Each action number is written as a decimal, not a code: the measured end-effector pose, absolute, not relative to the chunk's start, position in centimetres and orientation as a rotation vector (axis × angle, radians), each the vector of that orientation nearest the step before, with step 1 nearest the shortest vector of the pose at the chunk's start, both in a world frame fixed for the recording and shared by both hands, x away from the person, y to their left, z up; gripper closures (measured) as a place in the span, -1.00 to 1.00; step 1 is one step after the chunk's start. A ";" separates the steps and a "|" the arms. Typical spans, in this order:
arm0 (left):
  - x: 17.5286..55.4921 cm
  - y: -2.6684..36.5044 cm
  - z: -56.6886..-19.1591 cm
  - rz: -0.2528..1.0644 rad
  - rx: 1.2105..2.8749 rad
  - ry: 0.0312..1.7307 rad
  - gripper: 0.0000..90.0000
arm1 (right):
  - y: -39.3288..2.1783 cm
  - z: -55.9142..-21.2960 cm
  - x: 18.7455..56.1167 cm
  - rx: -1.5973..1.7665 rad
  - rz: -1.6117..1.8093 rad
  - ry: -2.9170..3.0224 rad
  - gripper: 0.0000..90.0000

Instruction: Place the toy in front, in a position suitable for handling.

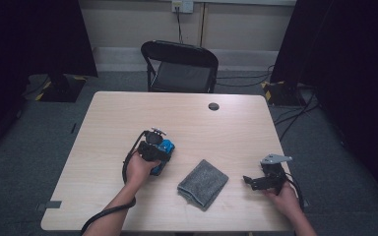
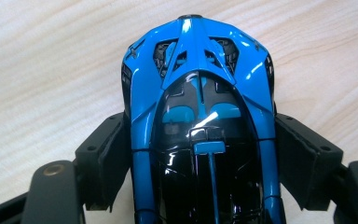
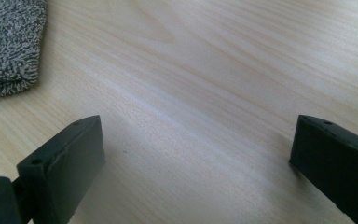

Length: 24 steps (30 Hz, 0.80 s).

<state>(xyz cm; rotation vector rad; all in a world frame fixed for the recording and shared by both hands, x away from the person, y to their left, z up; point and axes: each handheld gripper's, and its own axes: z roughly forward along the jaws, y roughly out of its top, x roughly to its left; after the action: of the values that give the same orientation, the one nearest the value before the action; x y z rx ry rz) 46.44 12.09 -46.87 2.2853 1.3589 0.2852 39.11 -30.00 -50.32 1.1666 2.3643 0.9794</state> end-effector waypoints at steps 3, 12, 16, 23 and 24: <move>46.9 12.0 -47.1 0.274 2.308 1.347 -0.44 | -30.0 -50.3 39.1 1.167 0.980 2.364 -0.95; 48.0 11.2 -47.3 0.278 2.350 1.279 -0.44 | -30.0 -50.3 39.1 1.167 0.979 2.364 -0.95; 48.2 11.1 -47.5 0.270 2.348 1.270 -0.44 | -30.0 -50.3 39.1 1.167 0.980 2.364 -0.95; 48.5 11.0 -47.7 0.283 2.326 1.262 -0.45 | -30.0 -50.3 39.1 1.167 0.979 2.365 -0.95; 48.5 11.0 -47.7 0.278 2.316 1.270 -0.45 | -30.0 -50.3 39.1 1.167 0.979 2.365 -0.95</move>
<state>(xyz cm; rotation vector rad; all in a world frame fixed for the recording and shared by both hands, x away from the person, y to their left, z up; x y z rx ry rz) 48.50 11.02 -47.71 2.3161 1.2702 0.2781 39.11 -30.00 -50.32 1.1670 2.3648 0.9793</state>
